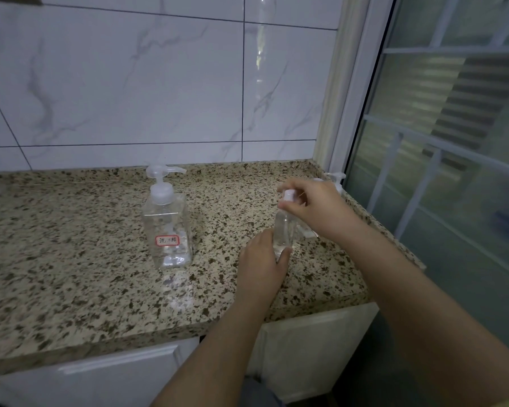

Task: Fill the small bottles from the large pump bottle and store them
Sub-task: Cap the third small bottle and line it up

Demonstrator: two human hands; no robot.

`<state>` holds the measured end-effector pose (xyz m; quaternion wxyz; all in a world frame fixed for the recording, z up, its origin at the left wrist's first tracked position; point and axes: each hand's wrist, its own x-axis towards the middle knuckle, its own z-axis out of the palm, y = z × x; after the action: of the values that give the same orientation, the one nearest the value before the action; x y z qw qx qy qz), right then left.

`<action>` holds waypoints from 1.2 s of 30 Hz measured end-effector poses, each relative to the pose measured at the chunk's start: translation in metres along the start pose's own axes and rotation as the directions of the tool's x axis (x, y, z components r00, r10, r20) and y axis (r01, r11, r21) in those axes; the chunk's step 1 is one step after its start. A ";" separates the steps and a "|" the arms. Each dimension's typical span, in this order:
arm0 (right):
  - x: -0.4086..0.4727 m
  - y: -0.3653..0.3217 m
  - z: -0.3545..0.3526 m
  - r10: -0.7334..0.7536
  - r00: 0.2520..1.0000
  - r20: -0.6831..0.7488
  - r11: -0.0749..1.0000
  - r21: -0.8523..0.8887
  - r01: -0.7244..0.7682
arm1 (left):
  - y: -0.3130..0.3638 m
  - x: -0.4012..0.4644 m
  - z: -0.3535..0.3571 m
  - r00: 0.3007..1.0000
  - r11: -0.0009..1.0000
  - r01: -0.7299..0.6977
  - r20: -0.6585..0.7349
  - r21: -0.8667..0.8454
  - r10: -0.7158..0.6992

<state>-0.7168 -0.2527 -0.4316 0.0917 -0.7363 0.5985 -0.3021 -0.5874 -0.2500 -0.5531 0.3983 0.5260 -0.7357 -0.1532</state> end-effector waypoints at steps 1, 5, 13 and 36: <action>0.002 0.000 0.002 0.019 0.998 -0.053 1.000 -0.005 -0.020 | 0.001 0.000 0.000 1.000 1.000 0.005 -0.001 -0.003 -0.005; 0.004 0.001 0.013 0.017 0.968 -0.252 0.998 -0.052 -0.031 | 0.001 0.000 -0.001 1.000 1.000 0.010 0.007 0.008 -0.010; -0.049 -0.004 0.028 0.317 0.940 -0.127 0.610 0.786 -0.100 | 0.000 0.000 0.000 1.000 1.000 -0.005 -0.003 0.021 0.005; -0.037 0.011 0.051 0.387 0.845 -0.369 0.755 0.653 -0.060 | 0.000 0.004 0.000 1.000 0.995 -0.003 0.020 0.099 0.001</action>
<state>-0.7017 -0.2329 -0.4899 0.2122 -0.4856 0.5555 -0.6407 -0.5883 -0.2532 -0.5515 0.3647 0.5428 -0.7467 -0.1216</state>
